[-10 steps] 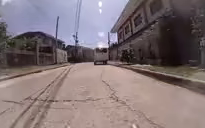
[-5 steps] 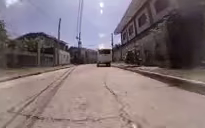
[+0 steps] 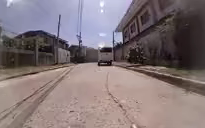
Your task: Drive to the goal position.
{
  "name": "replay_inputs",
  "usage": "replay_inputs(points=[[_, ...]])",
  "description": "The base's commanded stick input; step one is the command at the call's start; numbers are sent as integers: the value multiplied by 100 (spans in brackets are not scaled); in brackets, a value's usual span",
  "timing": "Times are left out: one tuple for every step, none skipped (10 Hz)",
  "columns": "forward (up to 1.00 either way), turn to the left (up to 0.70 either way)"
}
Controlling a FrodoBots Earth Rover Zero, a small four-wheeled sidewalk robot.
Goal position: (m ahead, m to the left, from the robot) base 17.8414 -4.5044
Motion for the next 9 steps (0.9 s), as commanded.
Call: replay_inputs(points=[[0,0],[0,0],[0,0],[0,0],[0,0],[16,0],[87,0],[100,0],[100,0]])
